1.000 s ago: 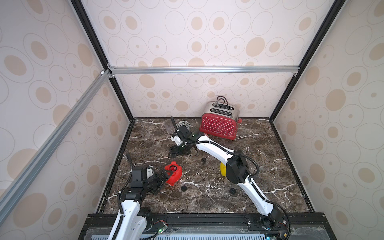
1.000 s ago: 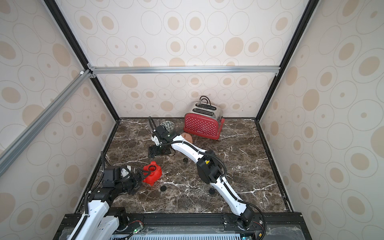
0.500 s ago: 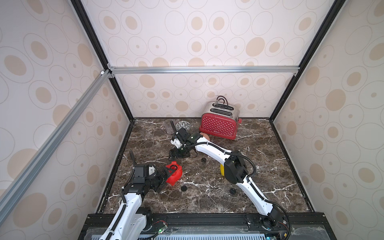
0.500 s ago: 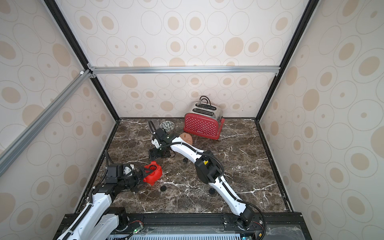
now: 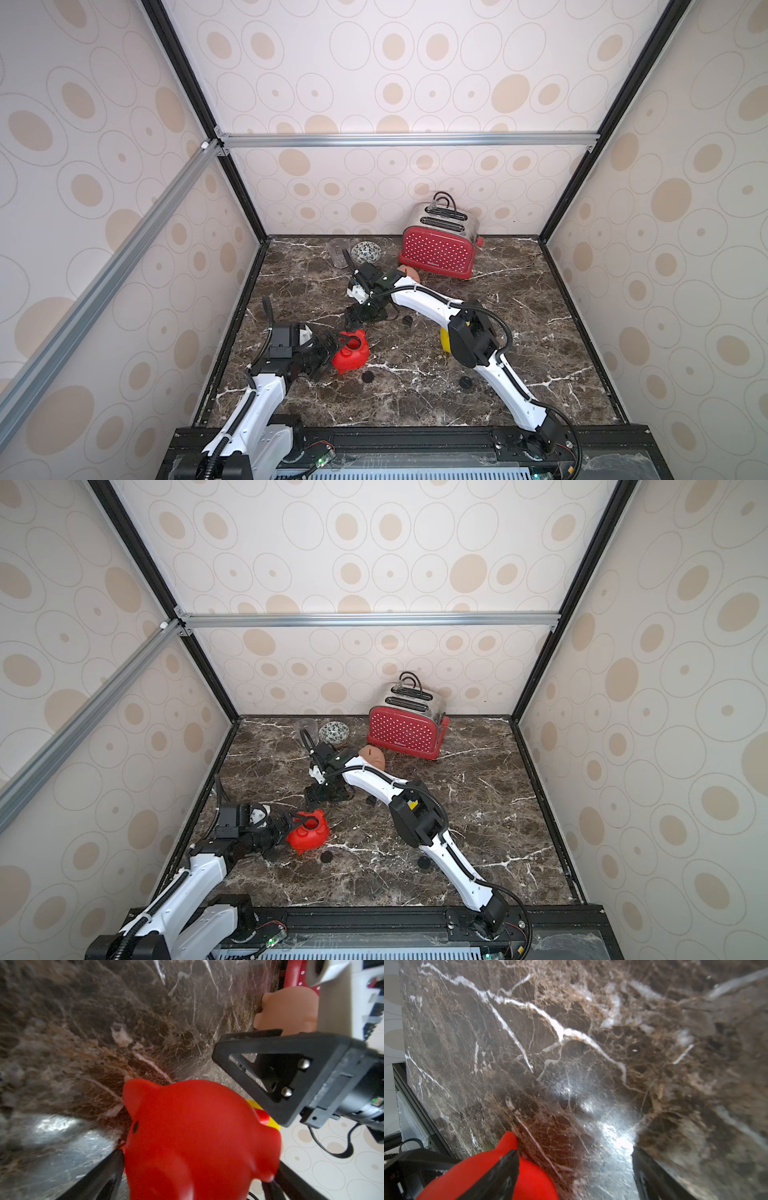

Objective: Close piggy banks
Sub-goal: Adjust the piggy bank at the center of the board.

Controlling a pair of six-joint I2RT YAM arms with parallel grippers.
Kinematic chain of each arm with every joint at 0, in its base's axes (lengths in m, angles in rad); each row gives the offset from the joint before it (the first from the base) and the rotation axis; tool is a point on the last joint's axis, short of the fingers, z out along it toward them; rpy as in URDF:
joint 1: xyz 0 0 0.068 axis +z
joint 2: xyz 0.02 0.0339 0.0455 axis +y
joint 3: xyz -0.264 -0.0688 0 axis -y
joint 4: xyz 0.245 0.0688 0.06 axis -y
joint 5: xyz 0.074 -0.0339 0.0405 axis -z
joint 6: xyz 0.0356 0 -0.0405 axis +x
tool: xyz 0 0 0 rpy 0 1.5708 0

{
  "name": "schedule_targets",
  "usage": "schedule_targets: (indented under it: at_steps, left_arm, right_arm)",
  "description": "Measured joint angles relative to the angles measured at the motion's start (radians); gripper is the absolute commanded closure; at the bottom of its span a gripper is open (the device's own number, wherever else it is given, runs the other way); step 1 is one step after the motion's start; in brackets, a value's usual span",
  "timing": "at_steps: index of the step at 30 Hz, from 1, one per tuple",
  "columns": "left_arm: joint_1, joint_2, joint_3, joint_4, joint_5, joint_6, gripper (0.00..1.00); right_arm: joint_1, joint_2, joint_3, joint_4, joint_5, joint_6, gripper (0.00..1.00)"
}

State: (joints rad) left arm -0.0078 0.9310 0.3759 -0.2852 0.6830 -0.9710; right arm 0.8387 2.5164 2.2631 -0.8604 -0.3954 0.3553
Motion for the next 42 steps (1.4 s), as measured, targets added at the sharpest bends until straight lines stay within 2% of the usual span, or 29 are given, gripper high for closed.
schedule_targets:
  at_steps: [26,42]
  left_arm:
    - [-0.006,0.159,0.057,0.096,0.011,0.070,0.01]
    - [-0.007,0.102,0.045,0.082,-0.036,0.097,0.01]
  right_arm:
    - [-0.031,-0.240,-0.320,0.100,0.081,0.022,0.12]
    - [-0.032,-0.306,-0.435,0.119,0.074,0.025,0.12]
